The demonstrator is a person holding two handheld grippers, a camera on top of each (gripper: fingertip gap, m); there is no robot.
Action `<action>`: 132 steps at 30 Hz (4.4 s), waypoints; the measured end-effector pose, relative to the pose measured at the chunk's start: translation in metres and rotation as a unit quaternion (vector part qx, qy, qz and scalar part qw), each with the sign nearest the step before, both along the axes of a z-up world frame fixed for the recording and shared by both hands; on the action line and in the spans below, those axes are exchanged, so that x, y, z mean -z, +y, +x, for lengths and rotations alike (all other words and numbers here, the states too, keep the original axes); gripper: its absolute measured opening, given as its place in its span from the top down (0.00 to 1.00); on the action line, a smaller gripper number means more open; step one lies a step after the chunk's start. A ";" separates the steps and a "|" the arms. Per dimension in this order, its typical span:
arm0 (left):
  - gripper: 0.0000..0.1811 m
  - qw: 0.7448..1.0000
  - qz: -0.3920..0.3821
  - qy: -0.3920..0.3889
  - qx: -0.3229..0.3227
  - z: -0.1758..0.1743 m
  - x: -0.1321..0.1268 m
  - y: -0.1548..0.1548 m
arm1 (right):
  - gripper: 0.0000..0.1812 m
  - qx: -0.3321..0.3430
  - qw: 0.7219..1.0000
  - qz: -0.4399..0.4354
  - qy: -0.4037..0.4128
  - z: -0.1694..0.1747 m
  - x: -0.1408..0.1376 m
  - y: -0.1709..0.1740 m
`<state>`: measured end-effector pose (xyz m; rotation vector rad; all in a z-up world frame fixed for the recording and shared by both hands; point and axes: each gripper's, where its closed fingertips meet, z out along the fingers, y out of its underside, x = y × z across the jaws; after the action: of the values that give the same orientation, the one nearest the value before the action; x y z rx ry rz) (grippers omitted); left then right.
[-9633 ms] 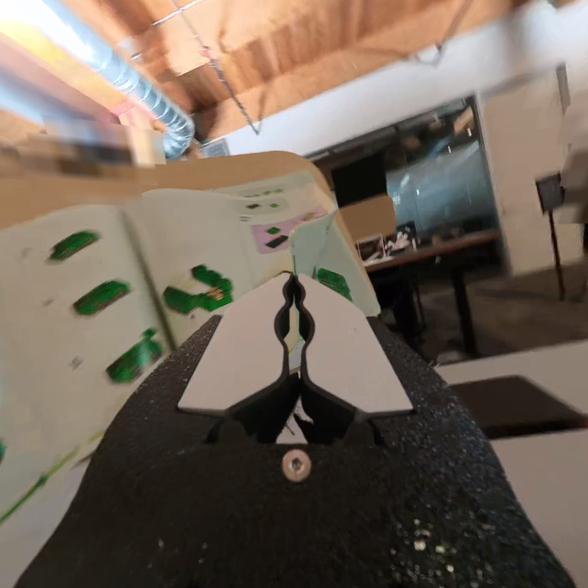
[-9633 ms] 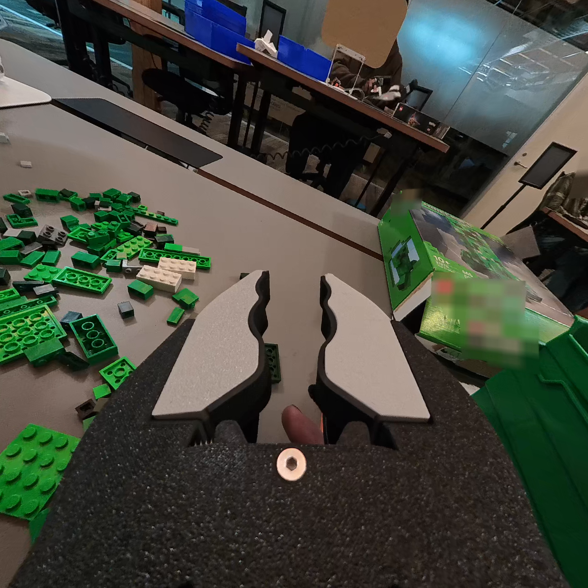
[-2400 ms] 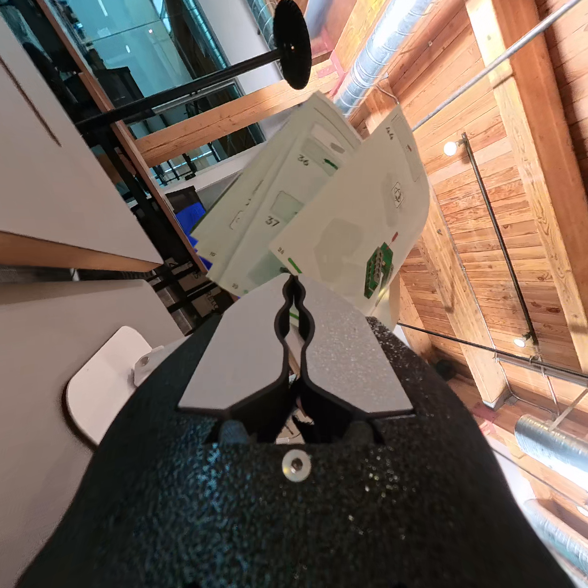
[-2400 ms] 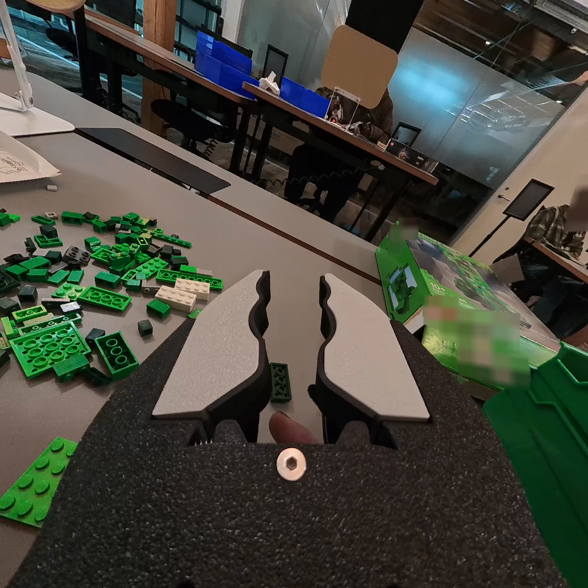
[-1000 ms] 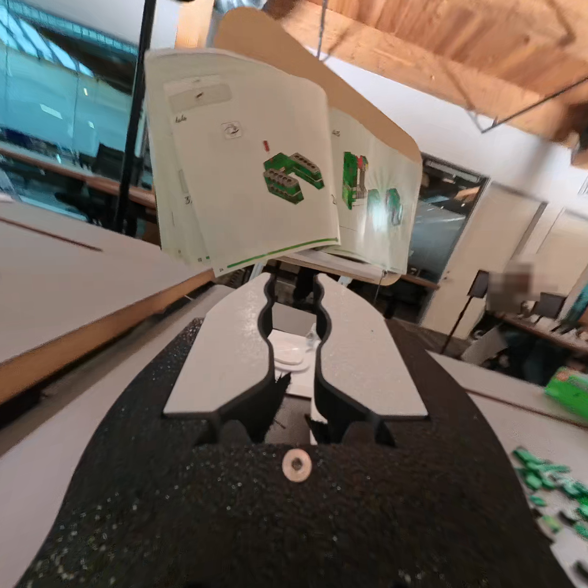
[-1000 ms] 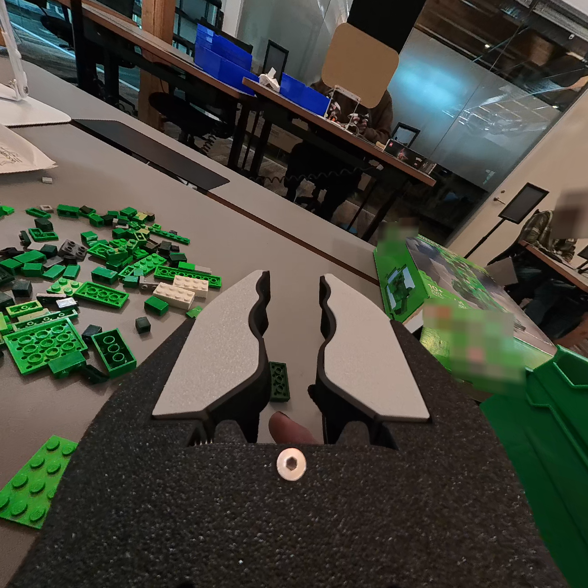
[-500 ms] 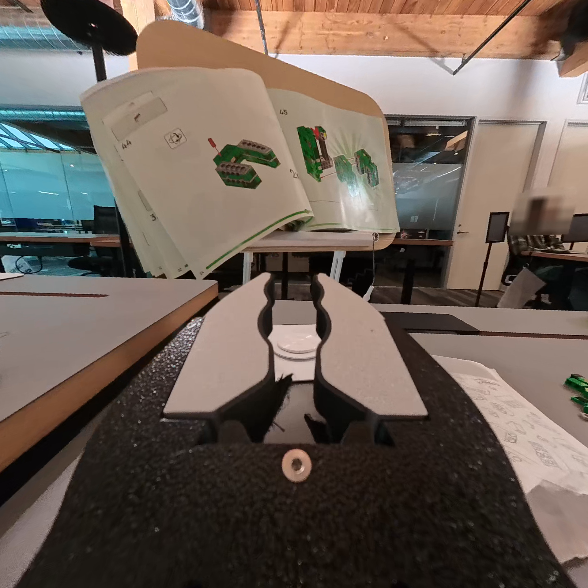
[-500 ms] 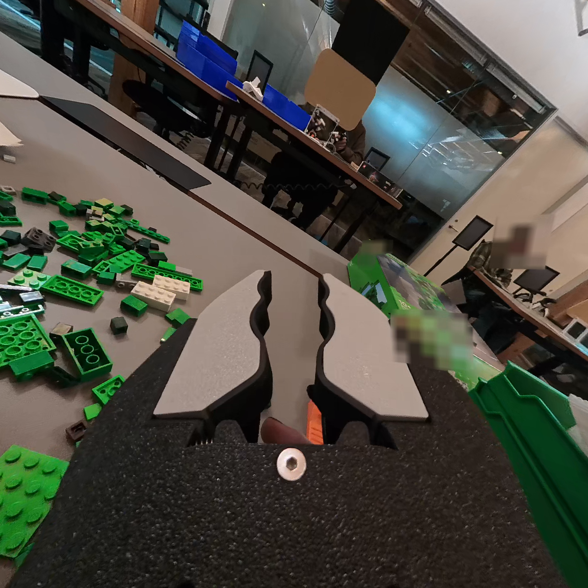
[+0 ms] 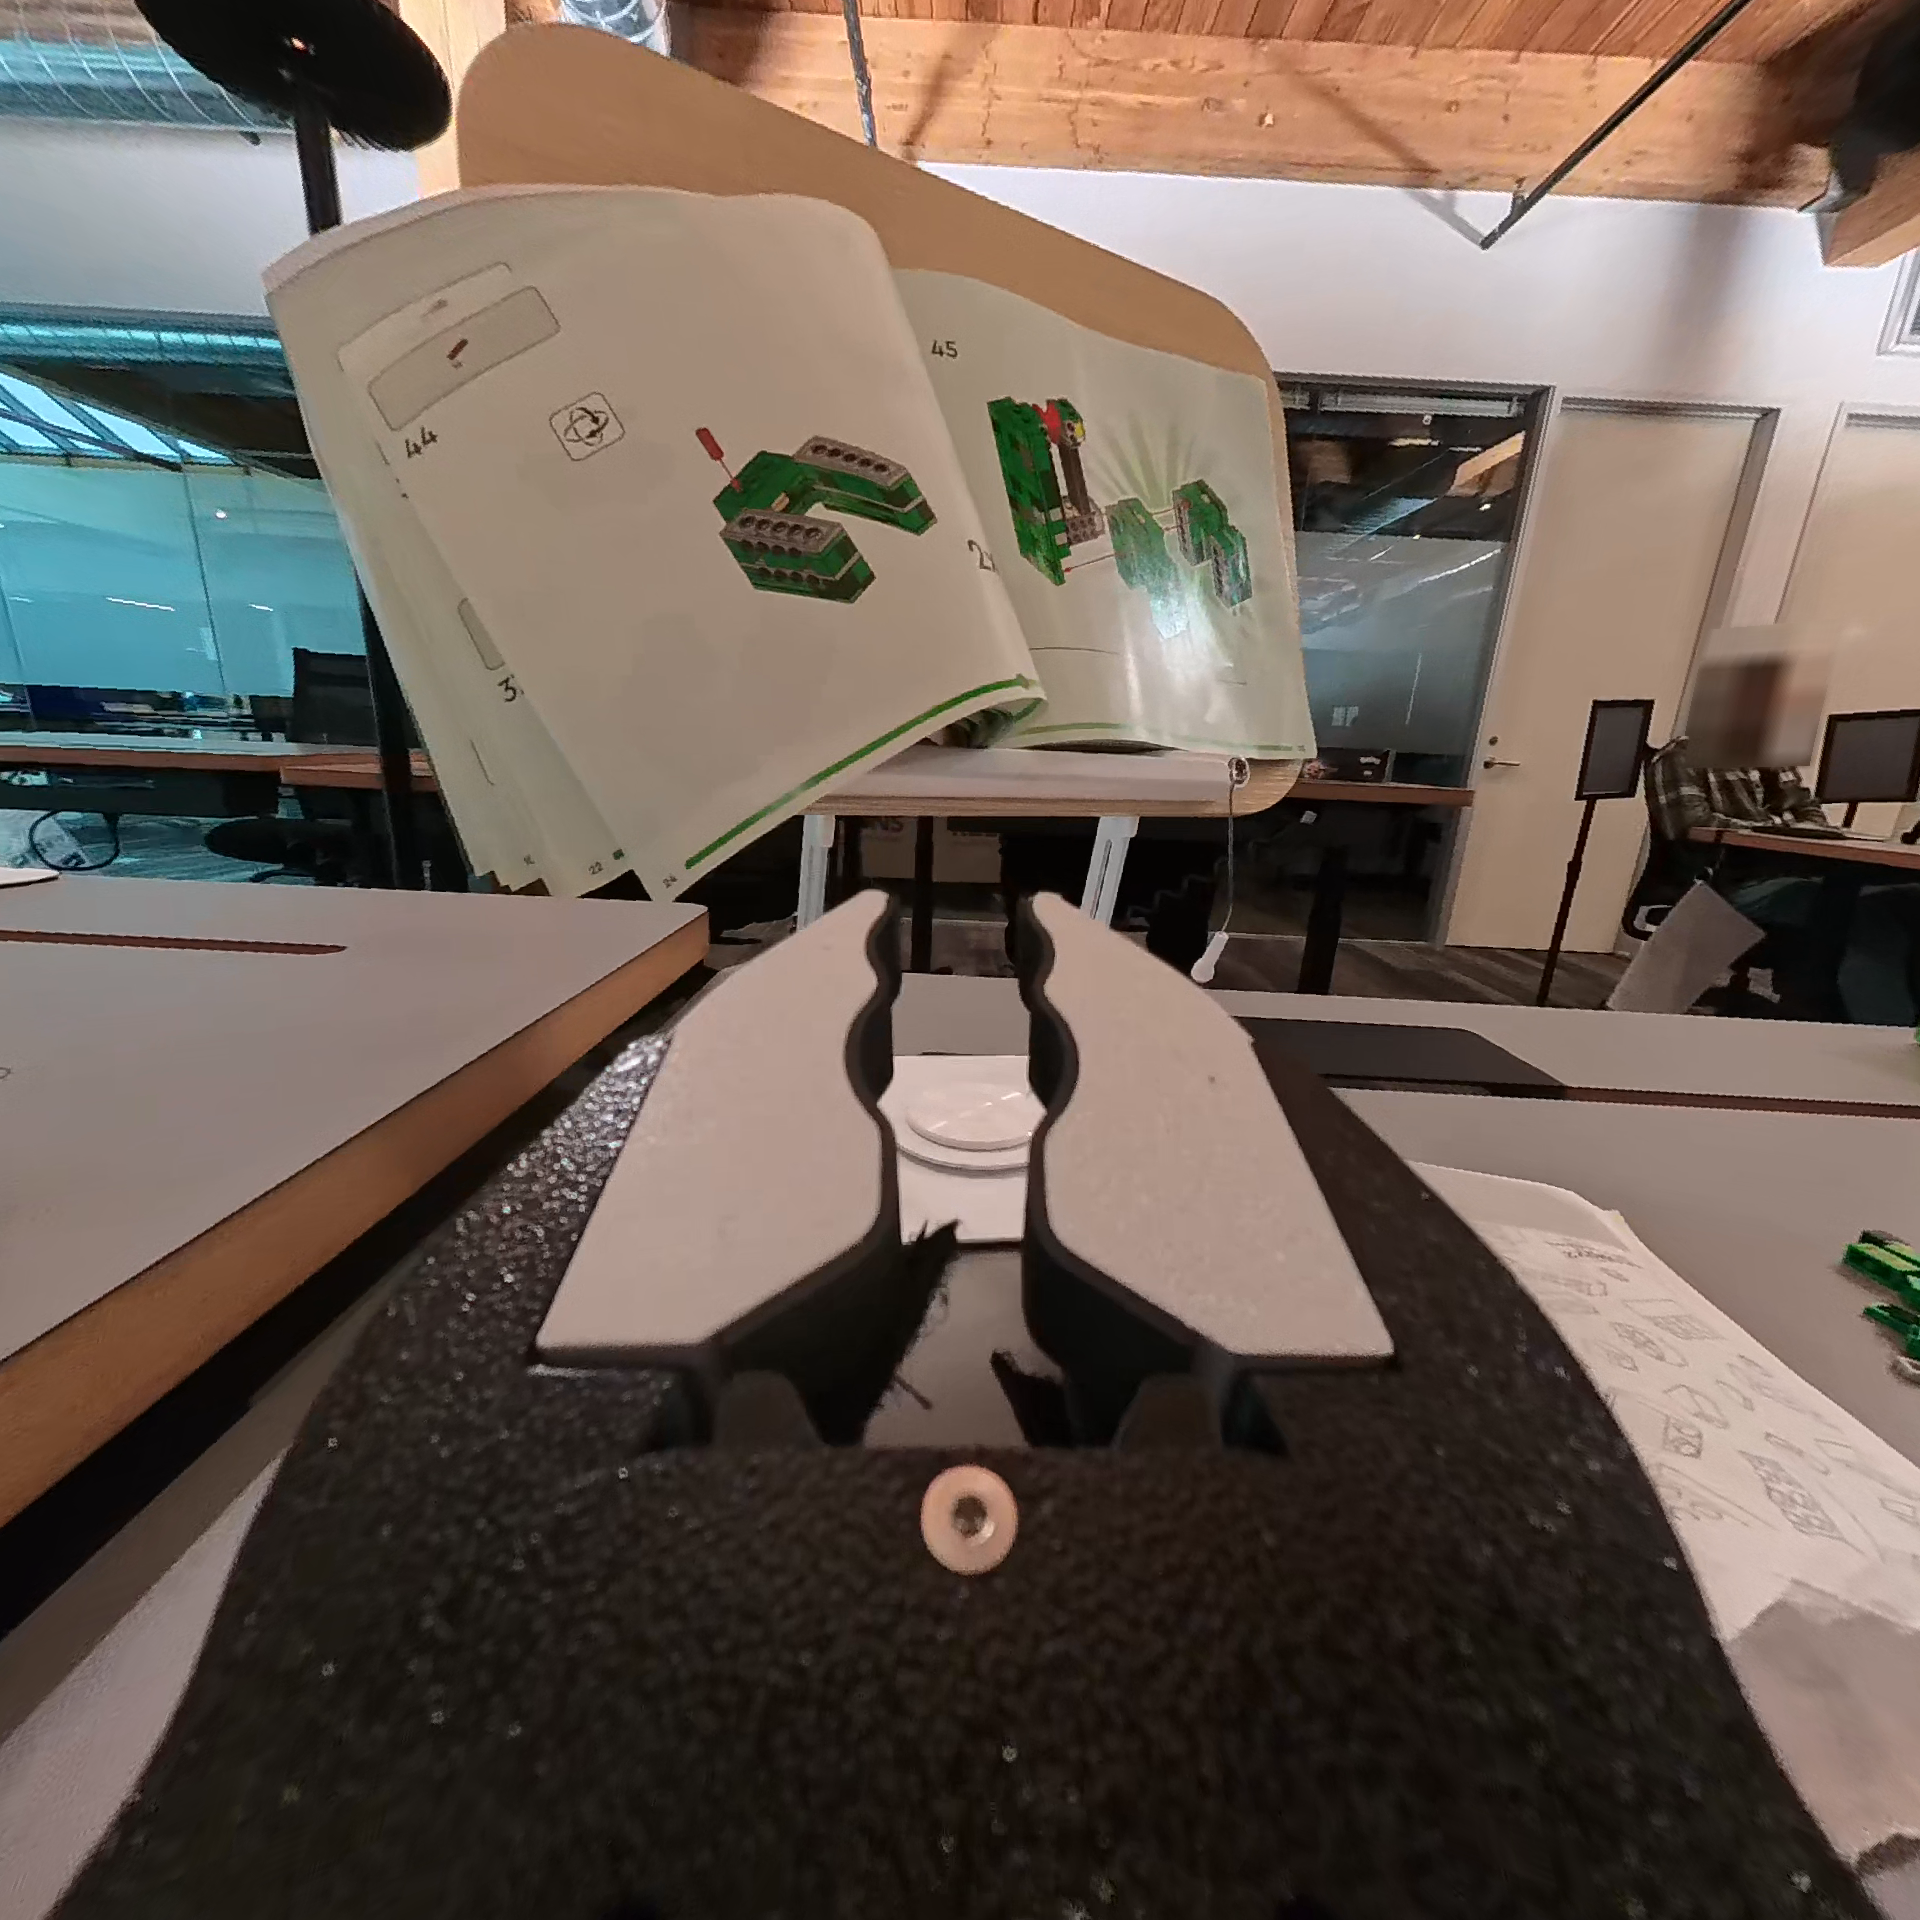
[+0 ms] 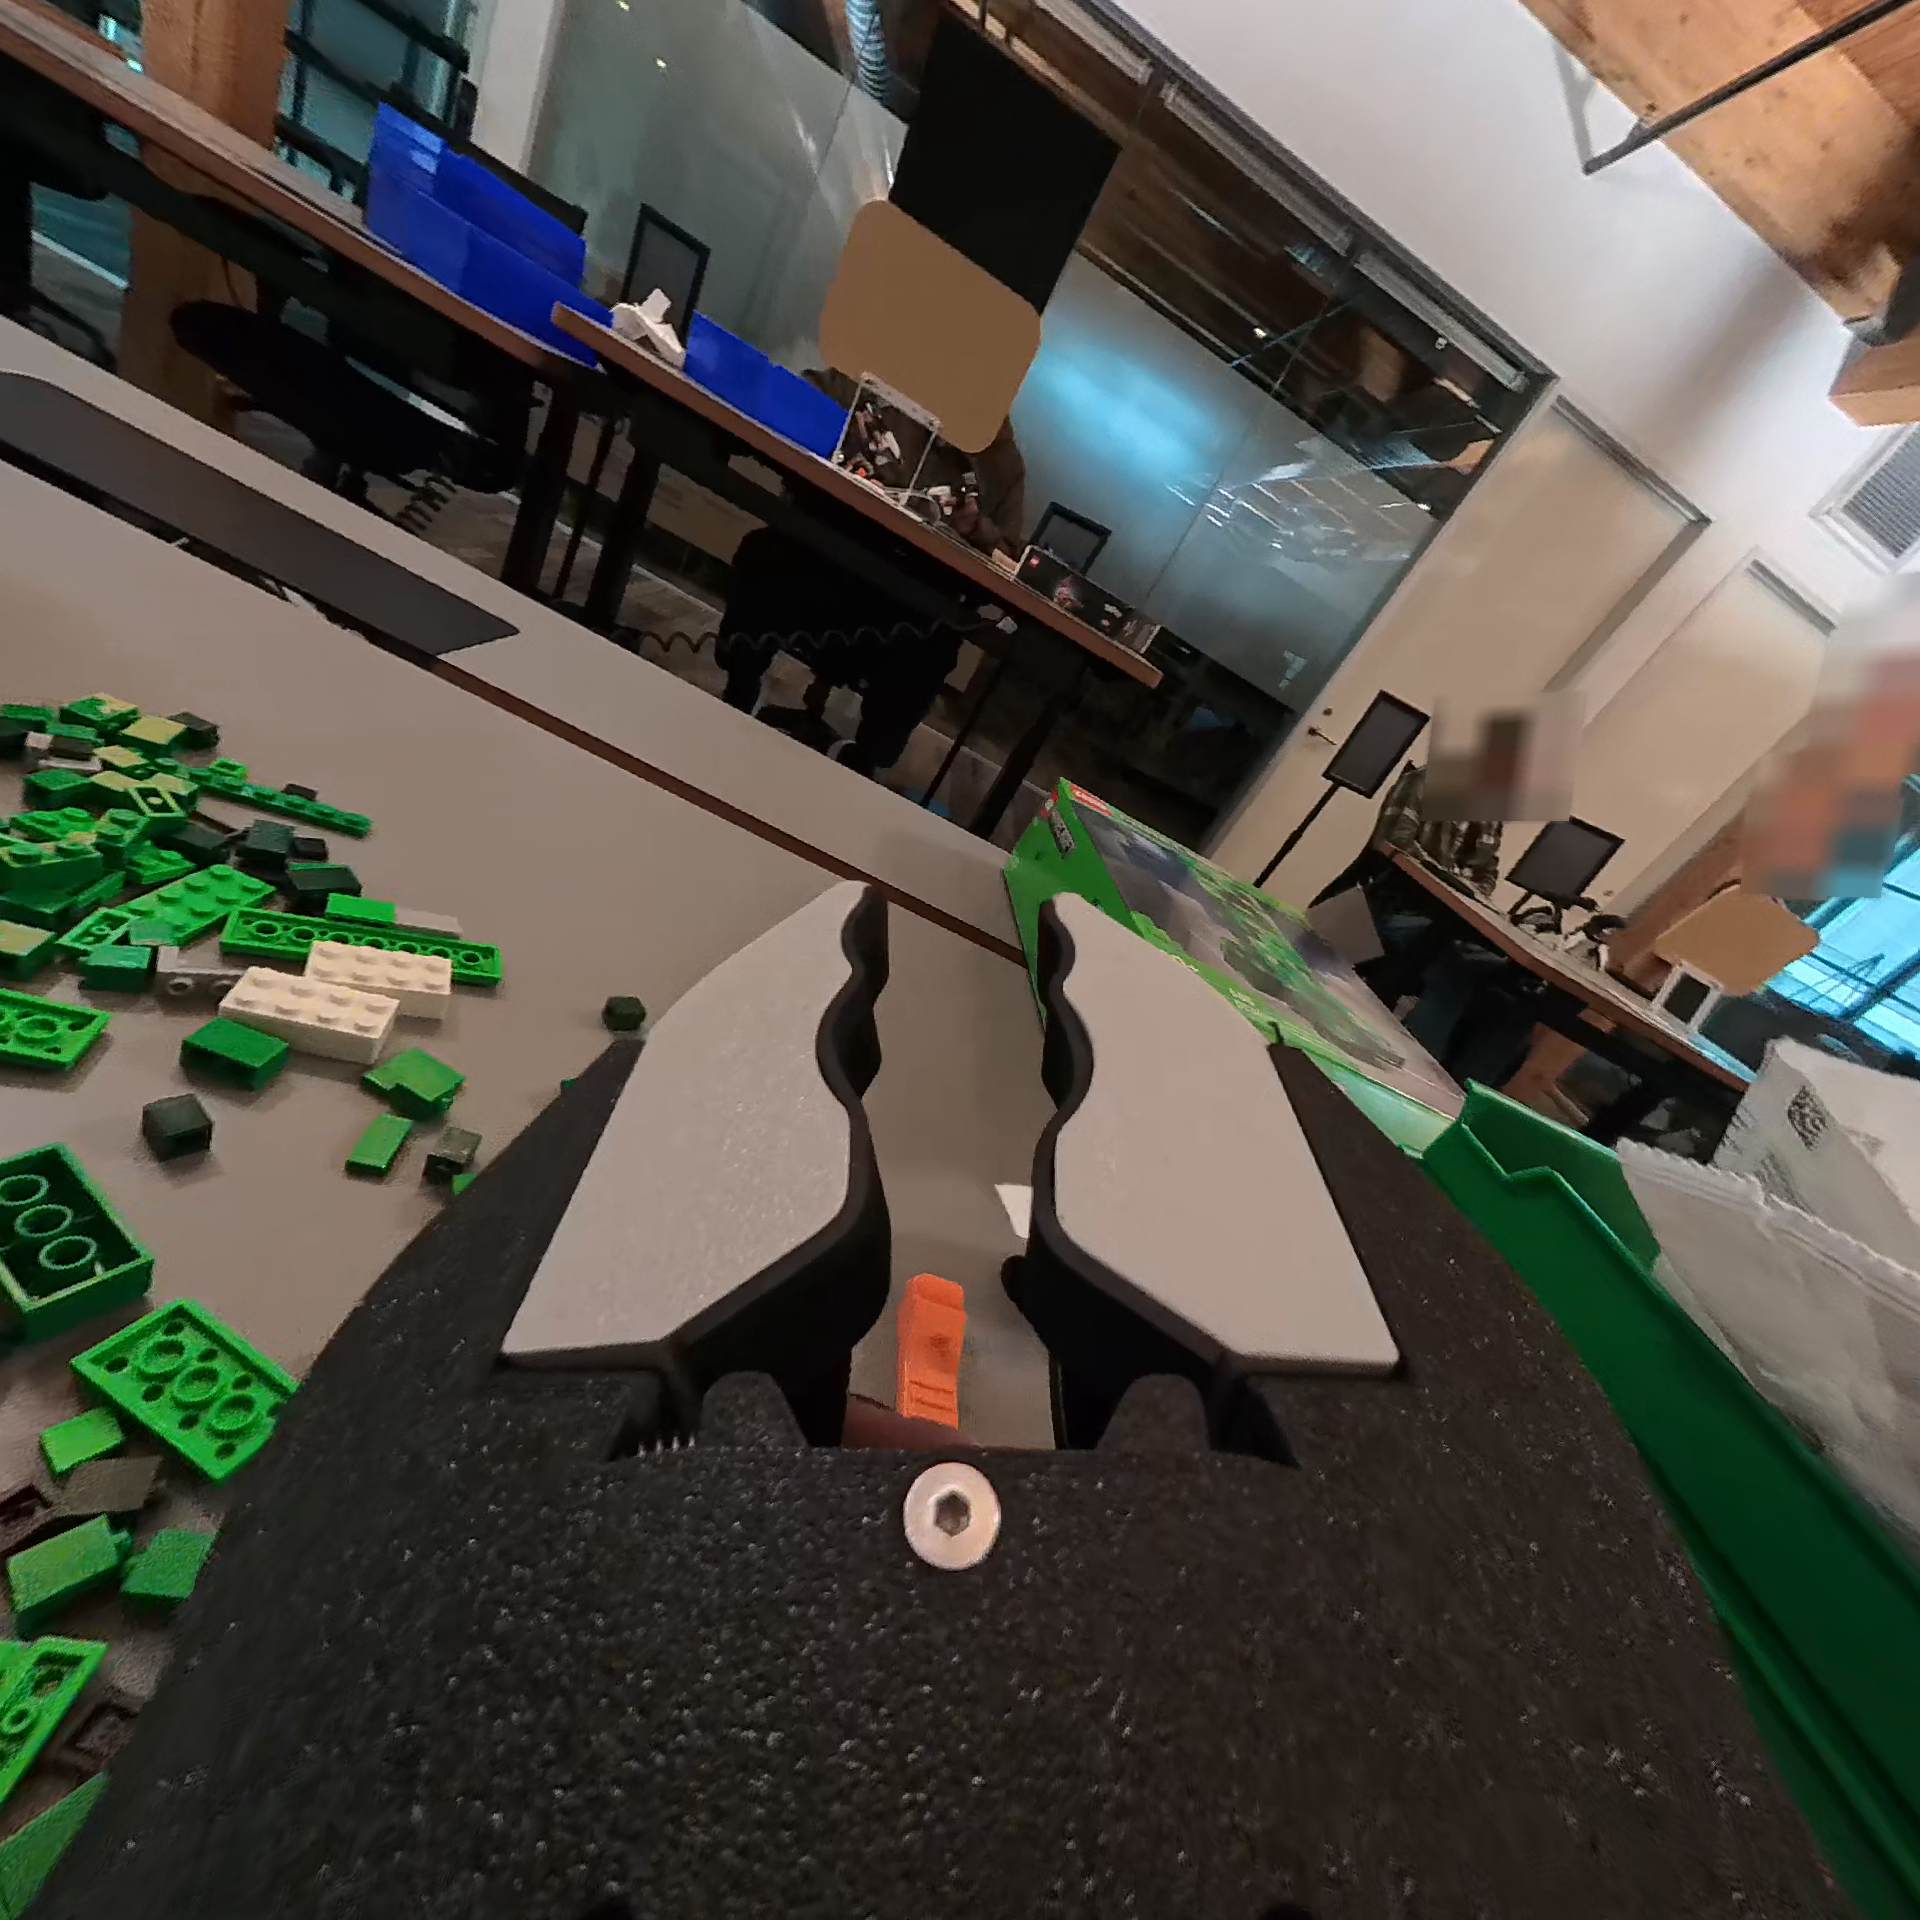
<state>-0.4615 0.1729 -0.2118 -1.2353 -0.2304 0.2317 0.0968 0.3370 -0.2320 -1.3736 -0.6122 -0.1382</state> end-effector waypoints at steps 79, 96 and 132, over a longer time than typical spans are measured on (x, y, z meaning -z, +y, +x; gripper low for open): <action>0.94 0.999 -0.033 -0.024 0.025 -0.008 0.019 0.017 | 0.88 -0.023 0.993 0.026 -0.117 -0.036 0.040 0.004; 0.86 1.000 -0.014 0.001 -0.024 -0.036 0.009 0.003 | 0.80 -0.148 0.956 0.136 -0.215 -0.144 -0.033 -0.059; 0.89 0.999 -0.009 -0.047 0.014 -0.040 0.019 0.015 | 0.84 -0.262 0.849 0.338 -0.311 -0.556 -0.090 -0.078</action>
<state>-0.5019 0.1874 -0.2309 -1.2678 -0.2928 0.1511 -0.4596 0.2588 -0.1419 -0.4150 -1.3170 -0.3262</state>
